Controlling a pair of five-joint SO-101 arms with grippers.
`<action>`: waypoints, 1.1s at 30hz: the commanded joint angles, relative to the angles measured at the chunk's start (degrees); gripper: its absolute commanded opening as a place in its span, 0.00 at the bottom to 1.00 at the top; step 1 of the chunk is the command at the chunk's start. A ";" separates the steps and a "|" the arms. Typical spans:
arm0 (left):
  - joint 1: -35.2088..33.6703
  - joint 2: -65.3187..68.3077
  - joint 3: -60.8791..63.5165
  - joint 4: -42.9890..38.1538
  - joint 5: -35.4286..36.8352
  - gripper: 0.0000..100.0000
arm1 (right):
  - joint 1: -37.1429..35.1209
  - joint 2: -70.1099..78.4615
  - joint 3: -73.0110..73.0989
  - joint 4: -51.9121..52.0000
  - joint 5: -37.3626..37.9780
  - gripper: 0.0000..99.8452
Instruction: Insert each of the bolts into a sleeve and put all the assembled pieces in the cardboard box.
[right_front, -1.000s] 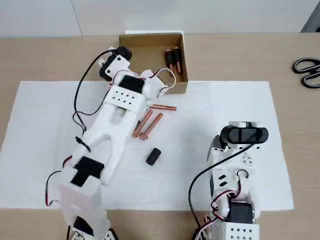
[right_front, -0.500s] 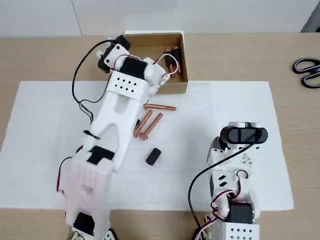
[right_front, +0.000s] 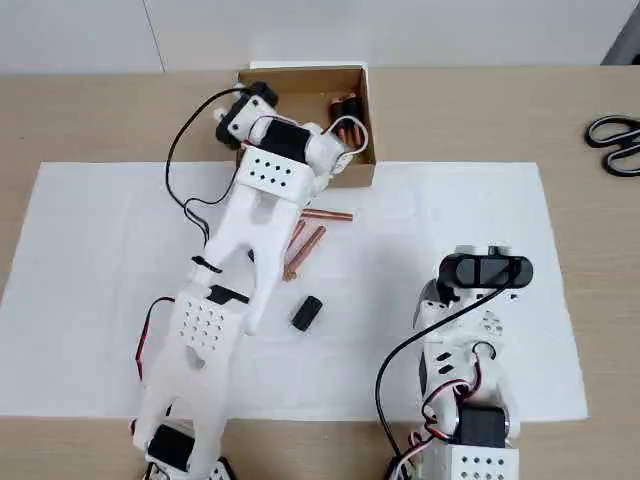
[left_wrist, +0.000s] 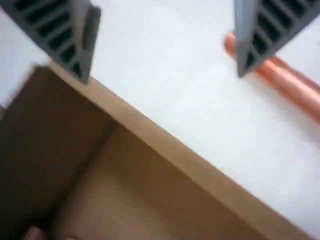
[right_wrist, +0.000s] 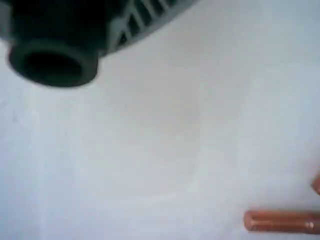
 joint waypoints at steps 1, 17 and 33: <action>1.41 0.09 -2.68 0.18 0.44 0.19 | 0.48 -1.19 0.35 1.54 -0.18 0.00; 1.49 1.67 -0.75 7.03 10.37 0.19 | 0.48 -1.19 0.35 1.45 -0.18 0.00; 1.14 1.76 -2.24 8.00 22.42 0.19 | 0.48 -1.19 0.35 1.54 -0.09 0.00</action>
